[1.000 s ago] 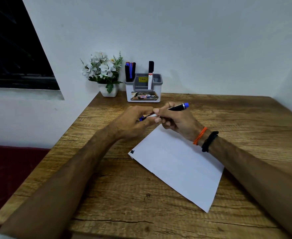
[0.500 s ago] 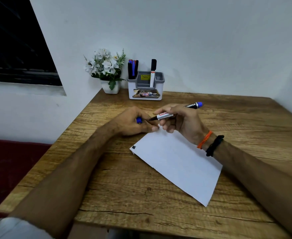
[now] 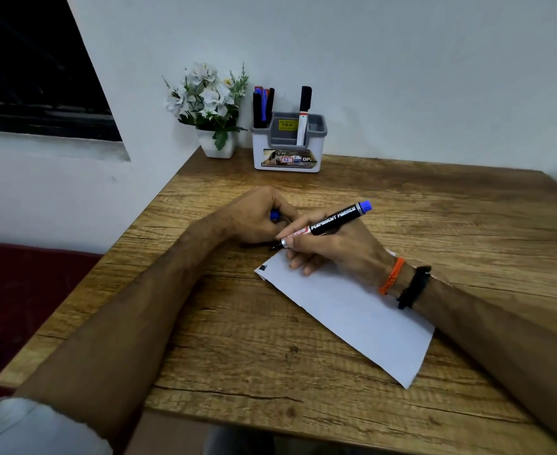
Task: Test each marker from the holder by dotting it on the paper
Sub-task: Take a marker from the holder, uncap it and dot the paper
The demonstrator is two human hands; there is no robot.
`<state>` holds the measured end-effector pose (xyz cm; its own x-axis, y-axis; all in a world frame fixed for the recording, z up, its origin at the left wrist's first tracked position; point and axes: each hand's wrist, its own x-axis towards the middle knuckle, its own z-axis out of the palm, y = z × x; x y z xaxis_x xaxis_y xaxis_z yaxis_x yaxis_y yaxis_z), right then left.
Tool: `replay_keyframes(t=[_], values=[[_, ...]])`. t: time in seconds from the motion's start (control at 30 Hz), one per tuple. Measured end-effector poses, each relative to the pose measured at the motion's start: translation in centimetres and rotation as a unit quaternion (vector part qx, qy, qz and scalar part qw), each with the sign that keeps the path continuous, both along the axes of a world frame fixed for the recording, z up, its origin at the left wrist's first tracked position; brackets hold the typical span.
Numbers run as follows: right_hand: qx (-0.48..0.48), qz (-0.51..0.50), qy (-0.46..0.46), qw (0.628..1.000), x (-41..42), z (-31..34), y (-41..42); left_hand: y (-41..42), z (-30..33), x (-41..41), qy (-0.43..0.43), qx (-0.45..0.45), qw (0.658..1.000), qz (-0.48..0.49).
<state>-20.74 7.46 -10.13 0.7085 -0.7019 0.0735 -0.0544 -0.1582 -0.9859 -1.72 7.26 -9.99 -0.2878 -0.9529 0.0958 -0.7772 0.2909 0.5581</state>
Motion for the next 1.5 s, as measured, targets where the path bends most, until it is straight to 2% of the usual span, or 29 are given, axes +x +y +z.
replay_keyframes(t=[0.27,1.5], values=[[-0.089,-0.043,0.029,0.995,0.4,-1.1,0.2,-0.2,0.1,0.2,0.021,0.039,0.999,-0.008],[-0.104,-0.050,0.063,0.991,0.4,-1.0,0.7,0.4,0.7,-0.2,0.009,0.072,0.997,0.004]])
